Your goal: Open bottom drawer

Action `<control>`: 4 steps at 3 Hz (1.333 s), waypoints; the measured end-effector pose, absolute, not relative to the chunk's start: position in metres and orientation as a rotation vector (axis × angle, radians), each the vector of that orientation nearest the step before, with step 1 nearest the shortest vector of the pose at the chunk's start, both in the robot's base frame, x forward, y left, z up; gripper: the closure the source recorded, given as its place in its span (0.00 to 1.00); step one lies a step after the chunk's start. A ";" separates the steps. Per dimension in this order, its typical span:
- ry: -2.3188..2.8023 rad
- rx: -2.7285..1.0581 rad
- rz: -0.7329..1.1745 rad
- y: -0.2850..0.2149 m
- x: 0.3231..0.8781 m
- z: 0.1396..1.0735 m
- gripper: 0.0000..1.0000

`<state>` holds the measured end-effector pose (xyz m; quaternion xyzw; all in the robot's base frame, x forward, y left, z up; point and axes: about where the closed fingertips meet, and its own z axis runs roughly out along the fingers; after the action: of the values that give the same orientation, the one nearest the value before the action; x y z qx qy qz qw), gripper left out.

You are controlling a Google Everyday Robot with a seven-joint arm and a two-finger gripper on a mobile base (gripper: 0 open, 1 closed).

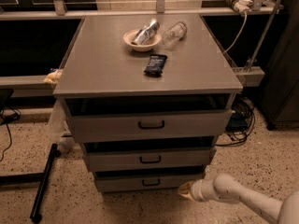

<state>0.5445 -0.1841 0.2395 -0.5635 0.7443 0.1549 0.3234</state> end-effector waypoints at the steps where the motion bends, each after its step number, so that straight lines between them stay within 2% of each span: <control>1: 1.941 -1.481 0.393 -0.188 0.548 0.226 0.57; 3: 1.887 -1.454 0.381 -0.186 0.564 0.213 0.11; 4: 1.868 -1.455 0.391 -0.182 0.575 0.206 0.00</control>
Offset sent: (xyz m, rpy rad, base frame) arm 0.0213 -0.0117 -0.0257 0.0335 -0.0848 -0.0174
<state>0.5751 -0.1820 0.2056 -0.5651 0.7255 0.1520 0.3622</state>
